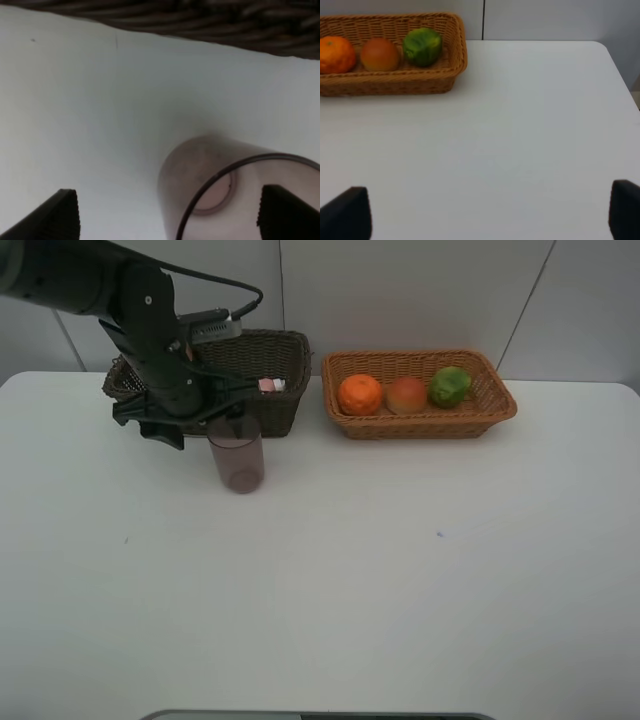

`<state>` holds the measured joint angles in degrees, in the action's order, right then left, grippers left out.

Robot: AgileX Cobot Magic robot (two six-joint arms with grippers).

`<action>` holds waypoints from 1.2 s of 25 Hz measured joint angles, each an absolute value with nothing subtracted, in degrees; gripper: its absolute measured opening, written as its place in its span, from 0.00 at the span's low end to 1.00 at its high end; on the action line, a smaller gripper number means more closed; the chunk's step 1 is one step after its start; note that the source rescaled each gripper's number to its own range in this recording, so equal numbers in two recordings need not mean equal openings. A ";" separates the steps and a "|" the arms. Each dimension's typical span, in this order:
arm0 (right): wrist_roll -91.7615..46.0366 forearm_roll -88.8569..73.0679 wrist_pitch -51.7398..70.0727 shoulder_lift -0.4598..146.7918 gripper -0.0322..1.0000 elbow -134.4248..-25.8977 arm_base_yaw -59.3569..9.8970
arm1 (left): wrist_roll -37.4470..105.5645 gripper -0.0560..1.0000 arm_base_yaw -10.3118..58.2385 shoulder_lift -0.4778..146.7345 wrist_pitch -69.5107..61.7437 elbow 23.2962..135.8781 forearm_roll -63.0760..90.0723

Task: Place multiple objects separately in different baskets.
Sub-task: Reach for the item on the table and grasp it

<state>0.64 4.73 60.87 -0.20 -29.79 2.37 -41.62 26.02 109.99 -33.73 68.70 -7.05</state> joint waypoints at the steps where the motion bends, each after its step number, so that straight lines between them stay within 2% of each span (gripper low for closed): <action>1: 0.64 4.73 60.87 -0.20 1.00 -29.79 2.37 | -41.62 0.93 26.02 110.27 -33.59 68.70 -7.05; 18: 0.64 4.73 60.87 -0.20 1.00 -29.79 2.37 | -41.44 0.91 26.02 114.97 -29.70 68.81 -7.11; 20: 0.64 4.73 60.87 -0.20 1.00 -29.79 2.37 | -41.44 0.83 26.02 114.97 -29.68 68.81 -7.11; 22: 0.64 4.73 60.87 -0.20 1.00 -29.79 2.37 | -41.44 0.62 26.02 114.97 -29.68 68.81 -7.11; 26: 0.64 4.73 60.87 -0.20 1.00 -29.79 2.37 | -41.44 0.12 26.02 114.97 -30.00 68.81 -7.11; 27: 0.64 4.73 60.87 -0.20 1.00 -29.79 2.37 | -41.44 0.06 26.02 114.97 -30.07 68.81 -7.11; 30: 0.64 4.73 60.87 -0.20 1.00 -29.79 2.37 | -41.44 0.06 26.02 114.97 -30.14 68.81 -7.11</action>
